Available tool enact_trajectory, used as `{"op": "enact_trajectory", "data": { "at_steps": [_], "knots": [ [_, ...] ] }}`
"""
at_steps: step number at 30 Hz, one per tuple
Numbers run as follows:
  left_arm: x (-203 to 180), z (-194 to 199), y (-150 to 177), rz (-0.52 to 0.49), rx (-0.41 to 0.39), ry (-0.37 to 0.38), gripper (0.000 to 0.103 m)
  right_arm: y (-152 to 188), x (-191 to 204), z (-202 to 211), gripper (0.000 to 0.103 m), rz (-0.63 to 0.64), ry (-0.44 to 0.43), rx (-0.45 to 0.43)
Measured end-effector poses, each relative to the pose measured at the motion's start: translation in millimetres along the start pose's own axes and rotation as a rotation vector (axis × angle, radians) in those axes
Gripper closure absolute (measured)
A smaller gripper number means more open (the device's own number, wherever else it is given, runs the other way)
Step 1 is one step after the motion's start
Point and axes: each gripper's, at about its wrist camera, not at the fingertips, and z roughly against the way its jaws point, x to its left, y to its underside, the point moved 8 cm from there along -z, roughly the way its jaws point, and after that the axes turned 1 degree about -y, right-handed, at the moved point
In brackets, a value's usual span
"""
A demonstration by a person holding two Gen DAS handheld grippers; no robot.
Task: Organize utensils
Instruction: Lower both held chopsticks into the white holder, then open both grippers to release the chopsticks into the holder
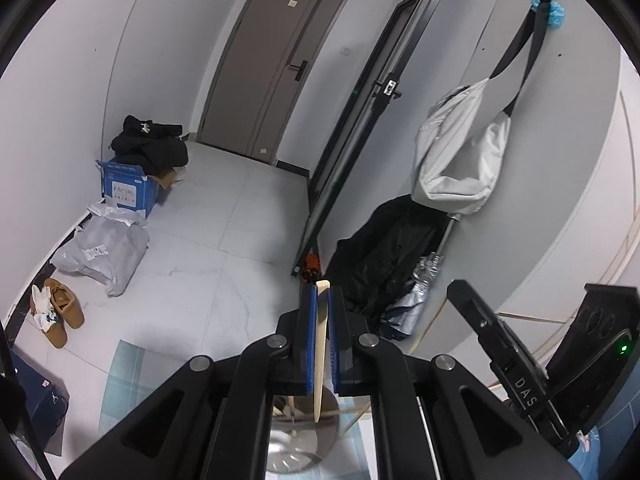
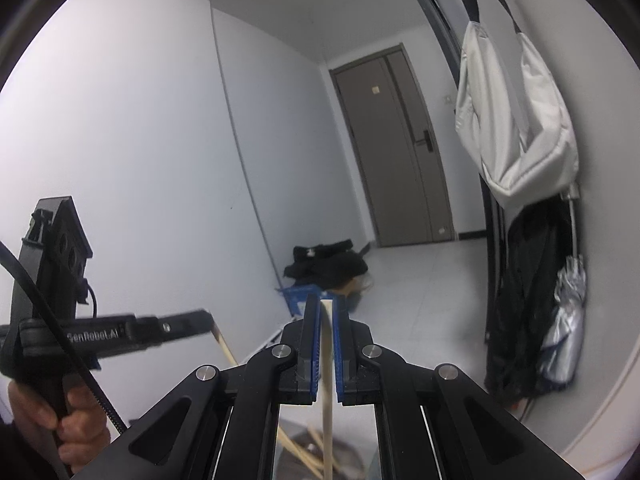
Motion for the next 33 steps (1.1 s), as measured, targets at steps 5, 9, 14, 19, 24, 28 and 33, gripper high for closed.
{"op": "enact_trajectory", "data": {
  "at_steps": [5,9,14,19,24,28,33],
  "knots": [
    [7,-15,4,-0.030,0.018,-0.025,0.101,7,-3,-27,0.098,0.043,0.002,-0.014],
    [11,-22,8,-0.060,0.034,-0.037,0.101,19,-4,-42,0.098,0.070,0.005,-0.003],
    [11,-29,15,-0.098,0.056,-0.034,0.101,35,-6,-48,0.098,0.086,-0.001,0.008],
    [9,-35,23,-0.114,0.085,-0.033,0.101,48,-3,-49,0.098,0.133,0.000,0.031],
    [5,-39,34,-0.151,0.144,-0.010,0.101,63,1,-47,0.098,0.175,0.002,0.061],
    [4,-43,49,-0.180,0.229,0.021,0.100,77,3,-45,0.095,0.185,-0.002,0.105],
    [16,-33,45,-0.142,0.217,-0.010,0.069,94,1,-37,0.085,0.150,-0.002,0.161]
  ]
}}
